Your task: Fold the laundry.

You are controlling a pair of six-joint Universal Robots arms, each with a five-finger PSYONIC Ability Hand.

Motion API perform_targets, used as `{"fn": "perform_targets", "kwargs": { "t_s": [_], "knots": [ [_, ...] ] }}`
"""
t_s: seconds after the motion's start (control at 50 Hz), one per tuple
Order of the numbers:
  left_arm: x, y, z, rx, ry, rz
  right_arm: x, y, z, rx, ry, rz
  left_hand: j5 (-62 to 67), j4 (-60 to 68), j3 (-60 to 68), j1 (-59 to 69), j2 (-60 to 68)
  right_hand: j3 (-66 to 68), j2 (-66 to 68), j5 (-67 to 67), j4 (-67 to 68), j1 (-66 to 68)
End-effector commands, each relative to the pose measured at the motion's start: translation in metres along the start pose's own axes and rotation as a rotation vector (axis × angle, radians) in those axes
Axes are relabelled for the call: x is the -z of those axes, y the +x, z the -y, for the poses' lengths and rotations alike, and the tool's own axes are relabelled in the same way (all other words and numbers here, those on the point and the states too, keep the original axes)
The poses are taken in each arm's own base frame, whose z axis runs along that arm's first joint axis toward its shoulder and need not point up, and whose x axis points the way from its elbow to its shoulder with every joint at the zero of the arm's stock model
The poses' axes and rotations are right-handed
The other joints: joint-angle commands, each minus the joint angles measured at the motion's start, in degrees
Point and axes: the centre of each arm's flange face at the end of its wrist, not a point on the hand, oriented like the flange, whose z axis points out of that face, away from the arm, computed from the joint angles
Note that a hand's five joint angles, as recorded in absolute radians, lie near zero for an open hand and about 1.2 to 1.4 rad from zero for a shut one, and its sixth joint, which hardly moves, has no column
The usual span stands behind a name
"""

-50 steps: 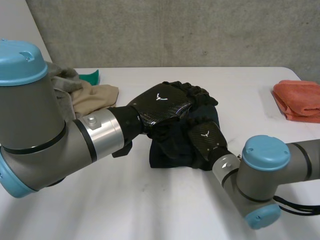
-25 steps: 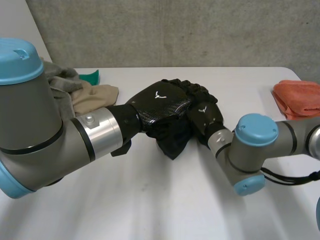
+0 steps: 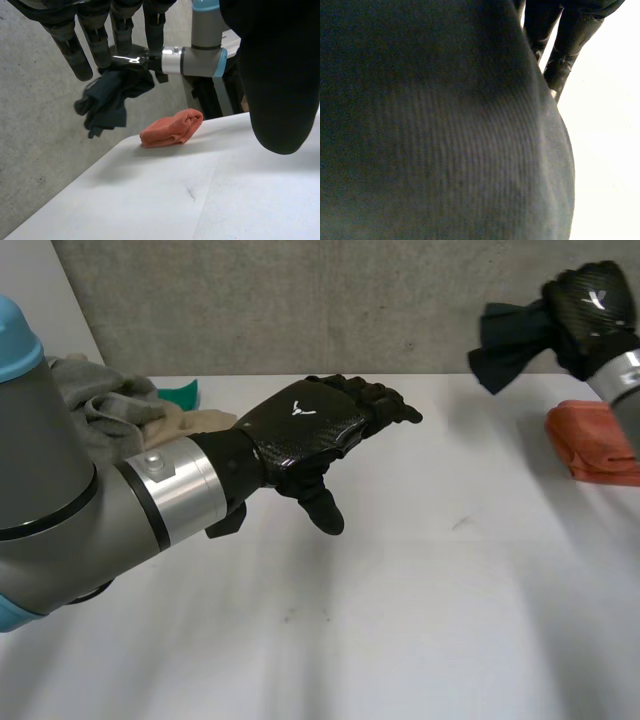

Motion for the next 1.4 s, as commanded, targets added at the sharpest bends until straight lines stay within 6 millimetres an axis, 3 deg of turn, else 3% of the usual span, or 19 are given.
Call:
{"fn": "perform_targets", "kwargs": {
  "t_s": [0.02, 0.18, 0.32, 0.48, 0.64, 0.66, 0.72, 0.84, 0.92, 1.04, 1.16, 1.24, 1.26, 1.32, 1.34, 1.4],
  "knots": [
    [0.0, -0.002, 0.0, 0.001, 0.0, 0.005, 0.023, 0.058, -0.075, 0.007, -0.017, -0.02, -0.44, 0.46, 0.21, 0.96, 0.59, 13.81, 13.59, 17.82, 12.83, 26.44],
    [0.0, -0.003, -0.002, 0.0, -0.004, 0.009, 0.065, 0.088, -0.149, -0.027, -0.026, -0.029, -0.44, 0.46, 0.21, 0.96, 0.59, 13.81, 13.59, 17.82, 12.83, 26.44],
    [0.0, -0.007, -0.003, -0.003, -0.01, 0.041, 0.1, 0.1, -0.192, -0.116, -0.069, -0.037, -0.44, 0.46, 0.21, 0.96, 0.59, 13.81, 13.59, 17.82, 12.83, 26.44],
    [0.0, -0.01, -0.004, -0.003, -0.015, 0.071, 0.123, 0.11, -0.206, -0.191, -0.102, 0.019, -0.44, 0.46, 0.21, 0.96, 0.59, 13.81, 13.59, 17.82, 12.83, 26.44],
    [0.0, -0.009, 0.001, -0.009, -0.003, 0.07, 0.132, 0.101, -0.213, -0.238, -0.129, 0.045, -0.44, 0.46, 0.21, 0.96, 0.59, 13.81, 13.59, 17.82, 12.83, 26.44],
    [0.0, -0.009, 0.001, -0.01, -0.001, 0.071, 0.133, 0.1, -0.213, -0.241, -0.132, 0.046, -0.44, 0.46, 0.21, 0.96, 0.59, 9.38, 9.15, 13.39, 8.4, 22.01],
    [-0.001, -0.009, 0.002, -0.012, 0.001, 0.069, 0.135, 0.1, -0.209, -0.257, -0.146, 0.037, -0.44, 0.46, 0.21, 0.96, 0.59, -56.19, -56.41, -52.18, -57.17, -43.56],
    [-0.001, -0.01, 0.004, -0.017, 0.009, 0.071, 0.141, 0.103, -0.187, -0.258, -0.18, 0.025, -0.44, 0.46, 0.21, 0.96, 0.59, -56.19, -56.41, -52.18, -57.17, -43.56],
    [-0.001, -0.011, 0.006, -0.018, 0.012, 0.073, 0.158, 0.128, -0.173, -0.239, -0.219, -0.023, -0.44, 0.46, 0.21, 0.96, 0.59, -56.19, -56.41, -52.18, -57.17, -43.56],
    [-0.001, -0.009, 0.008, -0.022, 0.021, 0.067, 0.193, 0.159, -0.146, -0.227, -0.289, -0.107, -0.77, 0.13, -0.12, 0.62, 0.26, -56.19, -56.41, -52.18, -57.17, -43.56],
    [-0.001, -0.008, 0.01, -0.023, 0.025, 0.064, 0.236, 0.184, -0.141, -0.165, -0.377, -0.195, -0.77, 0.12, -0.12, 0.62, 0.26, -56.19, -56.41, -52.18, -57.17, -43.56],
    [0.0, -0.008, 0.012, -0.027, 0.03, 0.064, 0.261, 0.224, -0.14, 0.005, -0.433, -0.307, -1.11, -0.21, -0.46, 0.29, -0.08, -56.19, -56.41, -52.18, -57.17, -43.56],
    [0.0, -0.009, 0.012, -0.028, 0.031, 0.065, 0.268, 0.249, -0.135, 0.104, -0.455, -0.397, -1.11, -0.21, -0.46, 0.29, -0.08, -56.19, -56.41, -52.18, -57.17, -43.56],
    [0.0, -0.01, 0.015, -0.035, 0.043, 0.067, 0.27, 0.288, -0.121, 0.266, -0.471, -0.559, -1.28, -0.38, -0.63, 0.12, -0.25, -56.19, -56.41, -52.18, -57.17, -43.56],
    [0.0, -0.01, 0.015, -0.037, 0.045, 0.068, 0.267, 0.31, -0.11, 0.355, -0.459, -0.651, -1.28, -0.38, -0.63, 0.12, -0.25, -56.19, -56.41, -52.18, -57.17, -43.56],
    [0.0, -0.01, 0.016, -0.041, 0.051, 0.07, 0.259, 0.337, -0.088, 0.446, -0.426, -0.782, -1.28, -0.38, -0.63, 0.12, -0.25, -56.19, -56.41, -52.18, -57.17, -43.56]
  ]
}}
